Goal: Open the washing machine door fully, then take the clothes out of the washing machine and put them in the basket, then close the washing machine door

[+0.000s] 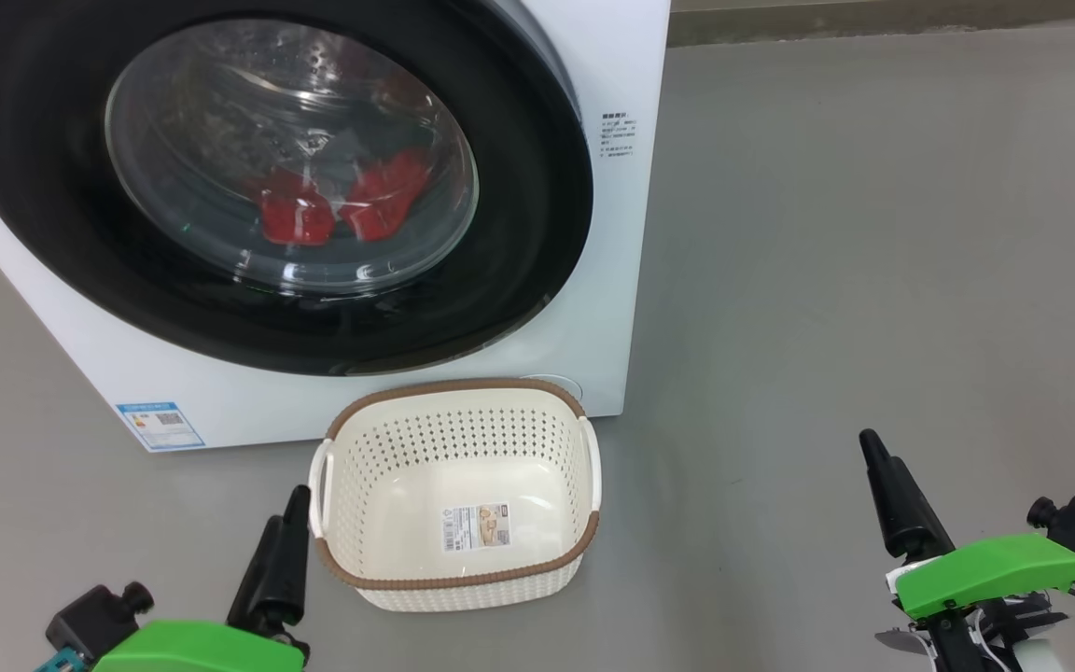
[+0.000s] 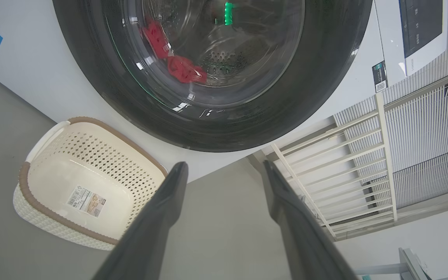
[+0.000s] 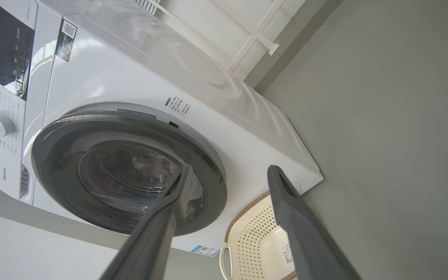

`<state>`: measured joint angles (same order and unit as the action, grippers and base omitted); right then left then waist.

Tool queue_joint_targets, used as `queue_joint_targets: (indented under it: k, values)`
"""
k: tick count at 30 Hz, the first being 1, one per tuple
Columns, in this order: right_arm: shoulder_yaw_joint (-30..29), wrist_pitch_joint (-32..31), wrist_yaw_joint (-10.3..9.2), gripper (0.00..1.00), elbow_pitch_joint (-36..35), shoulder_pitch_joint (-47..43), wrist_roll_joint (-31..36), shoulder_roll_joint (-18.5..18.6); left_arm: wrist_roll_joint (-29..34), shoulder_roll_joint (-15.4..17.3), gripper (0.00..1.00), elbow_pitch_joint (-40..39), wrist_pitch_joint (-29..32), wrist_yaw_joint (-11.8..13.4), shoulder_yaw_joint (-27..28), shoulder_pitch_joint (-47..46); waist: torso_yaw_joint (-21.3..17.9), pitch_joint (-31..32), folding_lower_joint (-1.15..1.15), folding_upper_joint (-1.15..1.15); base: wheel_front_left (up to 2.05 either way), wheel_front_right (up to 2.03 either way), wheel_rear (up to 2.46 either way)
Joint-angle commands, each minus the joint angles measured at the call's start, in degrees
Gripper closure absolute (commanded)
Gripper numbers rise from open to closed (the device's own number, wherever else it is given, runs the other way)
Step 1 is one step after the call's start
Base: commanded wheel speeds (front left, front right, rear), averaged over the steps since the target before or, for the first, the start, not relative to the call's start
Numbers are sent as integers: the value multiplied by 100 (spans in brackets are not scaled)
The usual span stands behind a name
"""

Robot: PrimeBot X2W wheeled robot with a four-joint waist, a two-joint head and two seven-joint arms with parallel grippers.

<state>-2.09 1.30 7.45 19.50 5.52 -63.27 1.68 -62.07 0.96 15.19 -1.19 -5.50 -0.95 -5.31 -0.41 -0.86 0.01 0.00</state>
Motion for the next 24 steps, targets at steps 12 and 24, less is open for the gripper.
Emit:
queue_joint_targets:
  k: [12,24]
  values:
    - [243,244,2,0,-25,465,992,45,1142,91,0,-342,-254,205,-98,-400,-29,5,-1,0,0,0,0]
    - [572,464,2,0,1,611,1901,59,2181,112,0,-444,-473,322,-292,-505,-60,25,-1,0,0,0,0]
